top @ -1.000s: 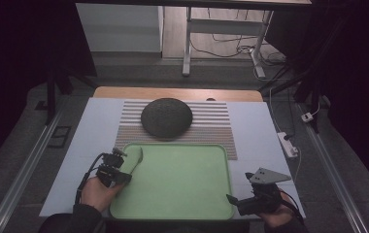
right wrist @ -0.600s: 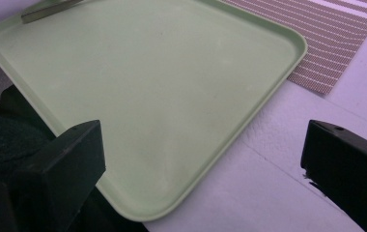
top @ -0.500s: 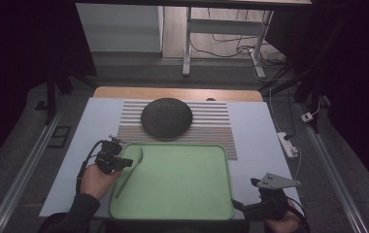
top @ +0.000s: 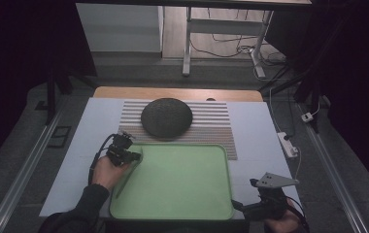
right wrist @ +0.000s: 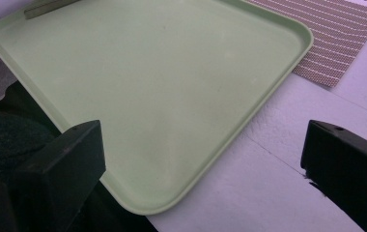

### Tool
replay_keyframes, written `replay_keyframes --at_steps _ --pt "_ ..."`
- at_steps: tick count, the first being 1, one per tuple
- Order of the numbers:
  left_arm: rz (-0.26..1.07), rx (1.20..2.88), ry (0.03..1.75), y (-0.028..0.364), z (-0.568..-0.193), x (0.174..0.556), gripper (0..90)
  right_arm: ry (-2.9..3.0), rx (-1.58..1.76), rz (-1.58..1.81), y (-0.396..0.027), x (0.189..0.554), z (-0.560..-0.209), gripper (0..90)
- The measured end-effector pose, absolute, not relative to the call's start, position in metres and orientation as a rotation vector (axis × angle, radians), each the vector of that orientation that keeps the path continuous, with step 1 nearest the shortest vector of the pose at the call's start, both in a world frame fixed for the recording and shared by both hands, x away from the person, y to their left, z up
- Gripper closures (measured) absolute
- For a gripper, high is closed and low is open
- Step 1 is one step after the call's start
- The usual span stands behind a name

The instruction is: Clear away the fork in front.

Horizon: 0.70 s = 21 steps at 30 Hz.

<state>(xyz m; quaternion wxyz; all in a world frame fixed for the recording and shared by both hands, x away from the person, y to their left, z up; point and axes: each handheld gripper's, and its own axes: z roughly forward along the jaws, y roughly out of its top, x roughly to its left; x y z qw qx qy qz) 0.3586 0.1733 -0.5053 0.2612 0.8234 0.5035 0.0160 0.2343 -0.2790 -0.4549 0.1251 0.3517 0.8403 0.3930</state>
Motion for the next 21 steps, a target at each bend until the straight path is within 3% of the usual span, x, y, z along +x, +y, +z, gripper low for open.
replay_keyframes --at_steps 11,21 --pt "0.026 2.247 1.231 0.154 -0.499 0.355 88.6 2.46 1.043 1.157 -0.28 0.236 -0.455 2.0" --pt "-0.015 2.325 1.181 0.13 -0.517 0.357 88.7 2.463 1.06 1.166 -0.281 0.237 -0.456 2.1"
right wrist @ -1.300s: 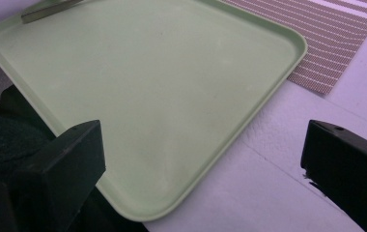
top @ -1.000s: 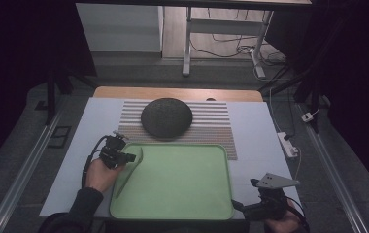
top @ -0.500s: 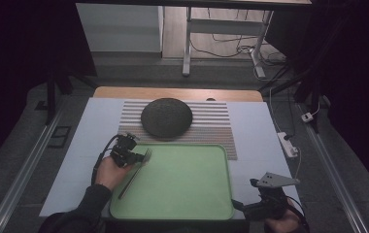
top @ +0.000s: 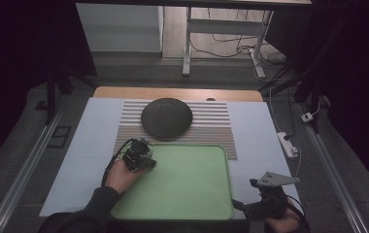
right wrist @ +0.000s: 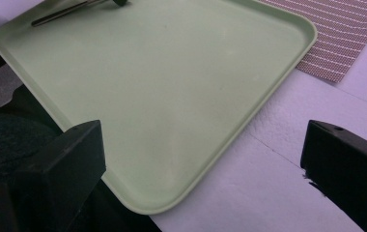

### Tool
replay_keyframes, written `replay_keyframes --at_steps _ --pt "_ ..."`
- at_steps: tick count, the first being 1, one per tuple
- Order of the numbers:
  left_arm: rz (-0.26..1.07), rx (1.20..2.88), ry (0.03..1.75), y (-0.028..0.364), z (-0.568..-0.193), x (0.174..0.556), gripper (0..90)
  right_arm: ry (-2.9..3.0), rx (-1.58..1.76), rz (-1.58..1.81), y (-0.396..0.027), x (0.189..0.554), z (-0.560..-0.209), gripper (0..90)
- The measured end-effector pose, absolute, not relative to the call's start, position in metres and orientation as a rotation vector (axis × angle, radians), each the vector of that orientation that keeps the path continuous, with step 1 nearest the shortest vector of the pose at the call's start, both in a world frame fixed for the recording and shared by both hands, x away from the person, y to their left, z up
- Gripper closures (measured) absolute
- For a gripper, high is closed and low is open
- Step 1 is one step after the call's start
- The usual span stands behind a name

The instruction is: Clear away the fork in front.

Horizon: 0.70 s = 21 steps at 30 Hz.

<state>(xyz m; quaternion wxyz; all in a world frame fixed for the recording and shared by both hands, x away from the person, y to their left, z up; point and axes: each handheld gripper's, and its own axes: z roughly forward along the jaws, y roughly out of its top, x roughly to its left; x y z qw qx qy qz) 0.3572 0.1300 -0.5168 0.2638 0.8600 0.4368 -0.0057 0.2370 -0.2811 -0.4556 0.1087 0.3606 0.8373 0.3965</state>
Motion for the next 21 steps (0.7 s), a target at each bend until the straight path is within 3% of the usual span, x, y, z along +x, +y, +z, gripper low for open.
replay_keyframes --at_steps 21 --pt "0.029 2.276 1.356 0.17 -0.516 0.365 88.7 2.483 1.059 1.171 -0.281 0.238 -0.456 2.3"
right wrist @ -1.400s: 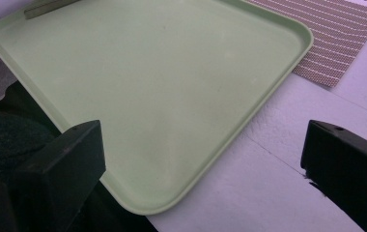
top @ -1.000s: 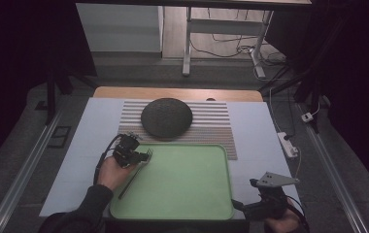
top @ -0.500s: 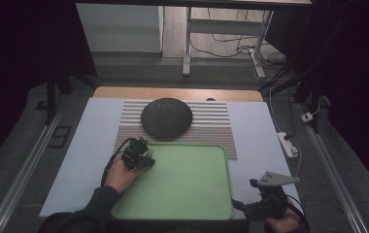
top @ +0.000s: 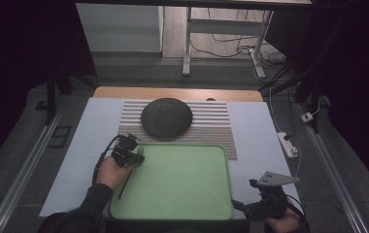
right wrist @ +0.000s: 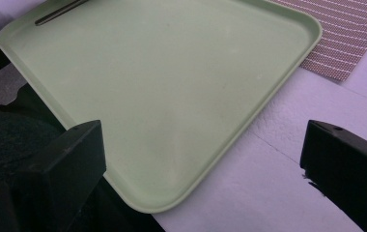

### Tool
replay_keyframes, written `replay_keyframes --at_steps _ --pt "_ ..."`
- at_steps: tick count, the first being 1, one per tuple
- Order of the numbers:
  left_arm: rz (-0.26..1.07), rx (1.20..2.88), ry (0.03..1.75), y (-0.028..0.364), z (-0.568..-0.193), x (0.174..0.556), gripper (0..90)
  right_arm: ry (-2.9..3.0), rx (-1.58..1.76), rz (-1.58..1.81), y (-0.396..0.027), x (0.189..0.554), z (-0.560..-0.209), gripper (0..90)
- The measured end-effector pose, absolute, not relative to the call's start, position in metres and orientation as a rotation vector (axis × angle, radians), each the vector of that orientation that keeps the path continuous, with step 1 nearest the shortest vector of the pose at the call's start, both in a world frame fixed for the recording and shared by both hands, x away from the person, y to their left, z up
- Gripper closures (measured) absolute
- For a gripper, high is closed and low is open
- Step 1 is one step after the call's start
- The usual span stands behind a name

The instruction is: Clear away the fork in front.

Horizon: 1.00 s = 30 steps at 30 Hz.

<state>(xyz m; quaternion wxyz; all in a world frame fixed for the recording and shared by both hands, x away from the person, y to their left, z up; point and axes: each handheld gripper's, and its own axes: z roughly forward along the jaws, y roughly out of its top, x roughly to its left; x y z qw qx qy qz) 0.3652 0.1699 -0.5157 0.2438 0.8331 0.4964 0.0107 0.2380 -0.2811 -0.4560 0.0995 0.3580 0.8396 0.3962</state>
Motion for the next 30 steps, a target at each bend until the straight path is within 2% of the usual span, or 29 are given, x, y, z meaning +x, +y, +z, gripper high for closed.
replay_keyframes --at_steps 9,15,18,24,30 --pt "0.031 2.239 1.436 0.19 -0.516 0.368 88.7 2.485 1.055 1.169 -0.281 0.238 -0.456 4.5" --pt "0.021 2.238 1.43 0.191 -0.516 0.368 88.3 2.488 1.054 1.166 -0.281 0.238 -0.456 4.5" --pt "0.032 2.233 1.406 0.189 -0.511 0.365 80.6 2.489 1.056 1.167 -0.281 0.238 -0.456 4.5" --pt "0.087 2.226 1.326 0.187 -0.498 0.357 58.8 2.489 1.057 1.168 -0.281 0.238 -0.456 4.5" --pt "0.066 2.189 1.22 0.189 -0.486 0.345 41.4 2.492 1.055 1.168 -0.281 0.238 -0.456 4.5"
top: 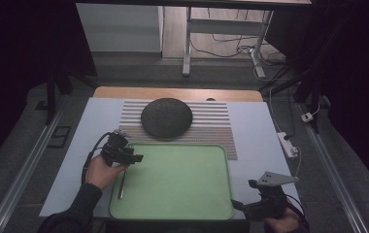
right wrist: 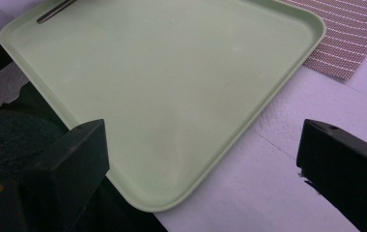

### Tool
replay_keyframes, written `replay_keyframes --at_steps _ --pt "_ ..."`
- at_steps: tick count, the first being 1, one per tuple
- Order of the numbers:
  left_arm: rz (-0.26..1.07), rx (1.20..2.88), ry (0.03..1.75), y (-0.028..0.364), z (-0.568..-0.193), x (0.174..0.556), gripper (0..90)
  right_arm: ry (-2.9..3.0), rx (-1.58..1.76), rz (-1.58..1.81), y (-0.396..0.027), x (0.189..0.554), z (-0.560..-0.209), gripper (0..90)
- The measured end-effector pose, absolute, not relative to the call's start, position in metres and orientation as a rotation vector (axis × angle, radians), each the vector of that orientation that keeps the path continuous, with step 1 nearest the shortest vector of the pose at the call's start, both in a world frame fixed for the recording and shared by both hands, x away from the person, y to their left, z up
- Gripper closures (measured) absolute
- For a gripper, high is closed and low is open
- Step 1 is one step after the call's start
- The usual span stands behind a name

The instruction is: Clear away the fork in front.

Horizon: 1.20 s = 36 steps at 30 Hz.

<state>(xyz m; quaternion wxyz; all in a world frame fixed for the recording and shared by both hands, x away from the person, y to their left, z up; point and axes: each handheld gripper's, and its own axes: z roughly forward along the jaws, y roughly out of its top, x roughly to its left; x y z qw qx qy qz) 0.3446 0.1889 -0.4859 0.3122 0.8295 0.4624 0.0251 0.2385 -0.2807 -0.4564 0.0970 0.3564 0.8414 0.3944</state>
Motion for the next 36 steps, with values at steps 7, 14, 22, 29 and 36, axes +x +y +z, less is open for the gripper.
replay_keyframes --at_steps 7,14,22,29,36 --pt "0.063 2.136 1.141 0.195 -0.471 0.327 24.2 2.491 1.053 1.16 -0.28 0.238 -0.456 4.5" --pt "0.074 2.149 1.08 0.201 -0.466 0.308 12.9 2.489 1.062 1.163 -0.28 0.239 -0.456 4.5" --pt "0.092 2.098 1.066 0.216 -0.463 0.279 4.7 2.49 1.07 1.175 -0.281 0.239 -0.456 4.4" --pt "0.096 2.013 1.09 0.239 -0.465 0.253 2.6 2.493 1.069 1.172 -0.281 0.239 -0.457 4.4" --pt "0.106 1.963 1.126 0.259 -0.471 0.23 0.8 2.493 1.071 1.17 -0.281 0.239 -0.457 4.4"
